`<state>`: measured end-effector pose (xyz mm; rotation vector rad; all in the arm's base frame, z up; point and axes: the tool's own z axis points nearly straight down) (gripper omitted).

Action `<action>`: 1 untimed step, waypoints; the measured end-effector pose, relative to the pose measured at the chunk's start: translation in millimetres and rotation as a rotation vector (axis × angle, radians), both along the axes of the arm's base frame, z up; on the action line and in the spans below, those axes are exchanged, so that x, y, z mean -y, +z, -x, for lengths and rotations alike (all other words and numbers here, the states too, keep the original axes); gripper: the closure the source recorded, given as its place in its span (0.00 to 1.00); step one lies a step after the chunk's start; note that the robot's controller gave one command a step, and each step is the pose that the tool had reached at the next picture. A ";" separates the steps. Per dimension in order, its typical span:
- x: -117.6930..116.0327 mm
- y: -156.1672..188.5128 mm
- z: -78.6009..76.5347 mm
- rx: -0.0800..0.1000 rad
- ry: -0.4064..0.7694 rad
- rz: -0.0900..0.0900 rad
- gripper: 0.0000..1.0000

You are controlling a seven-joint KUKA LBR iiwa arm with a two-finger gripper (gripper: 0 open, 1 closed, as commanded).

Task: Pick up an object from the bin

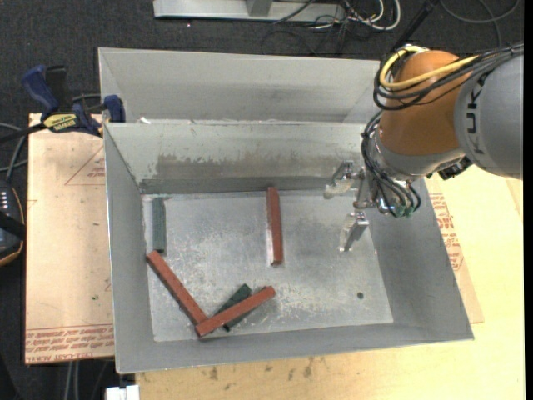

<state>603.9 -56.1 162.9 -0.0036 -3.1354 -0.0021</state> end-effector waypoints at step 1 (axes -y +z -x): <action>-0.1 4.9 -1.7 0.008 0.001 0.001 0.00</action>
Offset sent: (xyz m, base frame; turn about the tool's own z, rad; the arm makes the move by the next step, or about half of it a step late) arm -0.0714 0.1324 -0.0422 -0.4064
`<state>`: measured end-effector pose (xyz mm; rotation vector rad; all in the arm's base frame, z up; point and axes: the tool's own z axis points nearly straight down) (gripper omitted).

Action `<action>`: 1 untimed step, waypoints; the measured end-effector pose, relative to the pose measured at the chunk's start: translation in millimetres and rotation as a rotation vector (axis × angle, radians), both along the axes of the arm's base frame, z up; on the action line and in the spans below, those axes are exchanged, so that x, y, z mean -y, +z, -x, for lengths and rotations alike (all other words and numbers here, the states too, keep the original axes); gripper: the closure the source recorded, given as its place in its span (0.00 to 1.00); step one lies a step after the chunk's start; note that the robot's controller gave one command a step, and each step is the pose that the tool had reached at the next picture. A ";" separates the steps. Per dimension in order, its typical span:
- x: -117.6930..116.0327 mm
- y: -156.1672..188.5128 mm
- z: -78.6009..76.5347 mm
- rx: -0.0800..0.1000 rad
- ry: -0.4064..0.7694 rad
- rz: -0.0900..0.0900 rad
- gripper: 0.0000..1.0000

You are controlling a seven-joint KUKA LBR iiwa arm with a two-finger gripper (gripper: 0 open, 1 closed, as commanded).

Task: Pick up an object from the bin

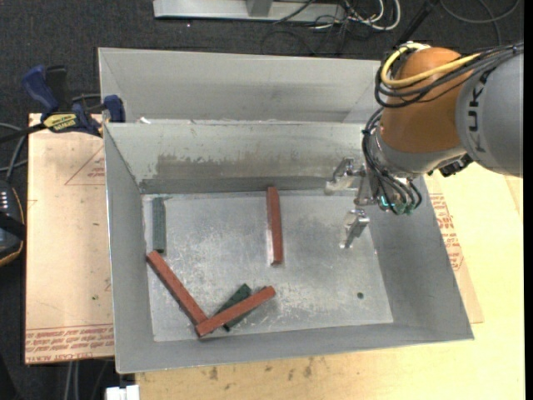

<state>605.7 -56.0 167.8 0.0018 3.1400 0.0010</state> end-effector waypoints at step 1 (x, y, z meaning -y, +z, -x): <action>-27.2 -9.9 16.0 0.002 0.087 0.002 0.00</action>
Offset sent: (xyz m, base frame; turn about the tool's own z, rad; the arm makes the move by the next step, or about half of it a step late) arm 0.0012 0.0824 -0.0978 -0.0774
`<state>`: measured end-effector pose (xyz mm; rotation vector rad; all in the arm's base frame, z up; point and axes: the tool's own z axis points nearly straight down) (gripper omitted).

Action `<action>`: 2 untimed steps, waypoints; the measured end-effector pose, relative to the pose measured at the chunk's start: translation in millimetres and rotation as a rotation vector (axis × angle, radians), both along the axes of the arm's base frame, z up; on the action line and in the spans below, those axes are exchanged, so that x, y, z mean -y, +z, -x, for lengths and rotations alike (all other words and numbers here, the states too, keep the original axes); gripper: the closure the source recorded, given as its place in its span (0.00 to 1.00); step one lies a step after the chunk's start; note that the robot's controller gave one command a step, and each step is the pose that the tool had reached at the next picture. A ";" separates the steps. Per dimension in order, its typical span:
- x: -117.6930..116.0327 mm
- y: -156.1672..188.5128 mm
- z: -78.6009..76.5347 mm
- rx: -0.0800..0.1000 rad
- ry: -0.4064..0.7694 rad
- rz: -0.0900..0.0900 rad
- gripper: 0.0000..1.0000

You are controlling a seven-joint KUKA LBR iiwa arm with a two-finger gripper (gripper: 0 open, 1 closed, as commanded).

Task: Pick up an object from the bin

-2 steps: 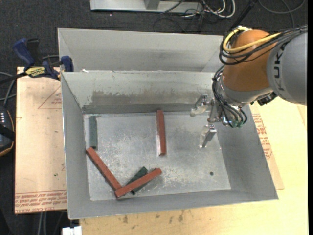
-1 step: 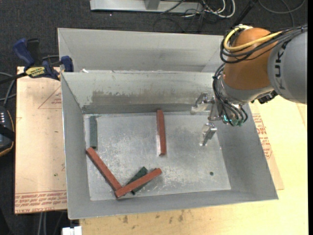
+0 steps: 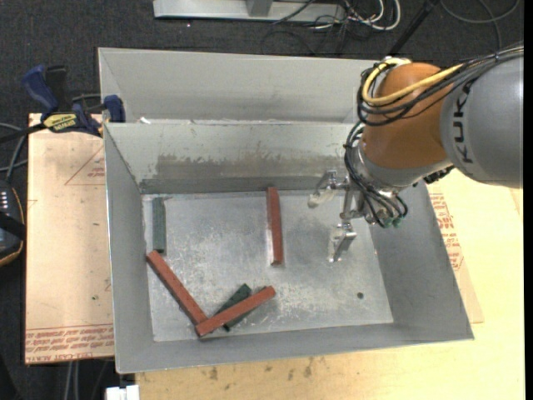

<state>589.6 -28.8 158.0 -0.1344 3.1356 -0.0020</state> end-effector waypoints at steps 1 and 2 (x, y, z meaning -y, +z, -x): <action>-43.0 -66.1 -14.2 0.006 0.004 -0.002 0.00; -45.7 -70.5 -18.2 0.023 0.045 0.000 0.00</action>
Offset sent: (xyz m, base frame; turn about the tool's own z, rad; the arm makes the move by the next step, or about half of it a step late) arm -0.0120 0.0784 -0.0772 -0.4468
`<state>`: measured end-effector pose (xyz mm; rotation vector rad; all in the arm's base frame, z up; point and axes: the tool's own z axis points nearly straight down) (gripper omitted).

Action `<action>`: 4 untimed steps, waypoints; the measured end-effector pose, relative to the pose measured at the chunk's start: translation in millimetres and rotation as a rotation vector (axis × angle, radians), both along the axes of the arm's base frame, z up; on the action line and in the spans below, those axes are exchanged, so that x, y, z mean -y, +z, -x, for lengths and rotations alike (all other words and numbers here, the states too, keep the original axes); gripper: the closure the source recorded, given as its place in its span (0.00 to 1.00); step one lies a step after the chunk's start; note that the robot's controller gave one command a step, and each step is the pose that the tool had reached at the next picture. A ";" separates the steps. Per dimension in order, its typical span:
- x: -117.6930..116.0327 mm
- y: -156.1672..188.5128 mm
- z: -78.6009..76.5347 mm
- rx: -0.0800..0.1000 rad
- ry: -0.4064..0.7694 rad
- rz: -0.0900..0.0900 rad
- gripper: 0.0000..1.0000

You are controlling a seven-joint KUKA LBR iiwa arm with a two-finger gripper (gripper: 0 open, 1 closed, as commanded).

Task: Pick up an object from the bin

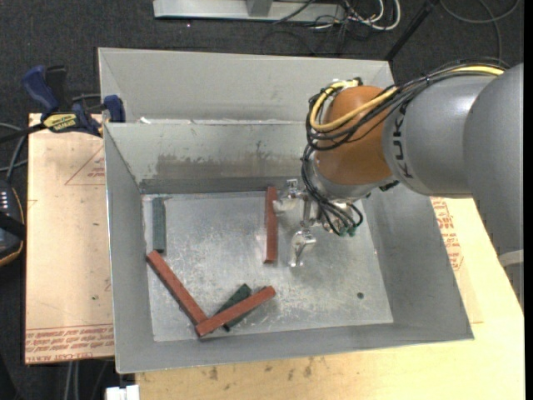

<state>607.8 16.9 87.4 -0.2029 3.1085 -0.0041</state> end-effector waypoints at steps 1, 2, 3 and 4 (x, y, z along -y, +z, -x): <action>-42.6 -0.8 0.9 0.025 0.358 0.009 1.00; -42.0 -5.0 7.5 -0.004 0.359 0.007 0.00; -43.1 -5.0 6.9 0.001 0.359 0.006 0.00; -81.5 -7.9 -17.9 0.003 0.725 0.012 1.00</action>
Offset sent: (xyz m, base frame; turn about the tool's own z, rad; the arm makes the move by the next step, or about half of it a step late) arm 0.0000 0.0000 0.0000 0.0000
